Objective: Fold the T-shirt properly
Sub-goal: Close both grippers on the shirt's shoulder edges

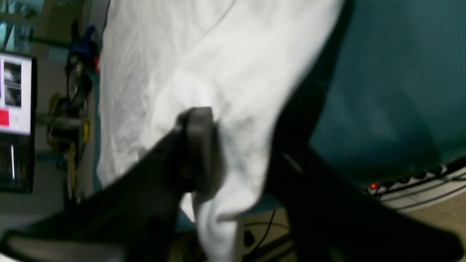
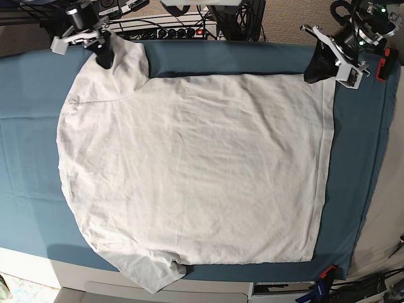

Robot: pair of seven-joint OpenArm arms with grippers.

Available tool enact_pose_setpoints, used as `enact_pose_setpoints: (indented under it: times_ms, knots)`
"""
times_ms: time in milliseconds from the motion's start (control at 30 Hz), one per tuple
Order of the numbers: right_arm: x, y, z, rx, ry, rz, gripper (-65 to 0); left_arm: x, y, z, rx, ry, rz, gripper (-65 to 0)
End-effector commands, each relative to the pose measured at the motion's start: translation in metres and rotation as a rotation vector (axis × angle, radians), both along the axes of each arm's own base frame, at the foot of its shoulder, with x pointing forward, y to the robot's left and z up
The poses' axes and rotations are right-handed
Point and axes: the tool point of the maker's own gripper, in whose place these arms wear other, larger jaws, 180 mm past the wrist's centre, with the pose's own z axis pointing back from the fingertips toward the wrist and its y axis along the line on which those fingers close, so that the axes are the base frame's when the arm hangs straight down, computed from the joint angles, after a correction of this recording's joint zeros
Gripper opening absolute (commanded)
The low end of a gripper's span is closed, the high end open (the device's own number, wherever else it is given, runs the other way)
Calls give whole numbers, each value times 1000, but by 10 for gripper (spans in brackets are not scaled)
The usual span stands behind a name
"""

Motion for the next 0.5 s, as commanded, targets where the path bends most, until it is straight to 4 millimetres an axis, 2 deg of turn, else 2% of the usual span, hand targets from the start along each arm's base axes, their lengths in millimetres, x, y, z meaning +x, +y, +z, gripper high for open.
enact_pose_setpoints:
  times_ms: [0, 67, 100, 167, 200, 233, 333, 467]
  knots:
    - [-1, 1, 2, -16, -1, 20, -552, 3, -2, 10, -18, -37, -9, -623]
    - [-2, 4, -1, -27, 10, 36, -650, 2, -1, 9, -7, -35, -10, -623]
    - [-3, 4, -2, -38, 15, 41, -650, 2, 0, 6, 12, -33, -13, -605]
    - [-4, 3, -3, -53, 22, 48, -650, 3, 5, 3, 44, -25, 5, -480]
    - [-4, 3, -3, -56, 24, 51, -650, 8, 13, 1, 54, -13, 60, -407]
    - [-4, 3, -3, -56, 23, 50, -650, 14, 25, -2, 70, 7, 136, -360]
    - [-4, 3, -3, -56, 23, 50, -650, 29, 51, -15, 118, 41, 254, -352]
    - [-4, 3, -3, -56, 24, 51, -650, 37, 73, -55, 53, 156, 331, -380]
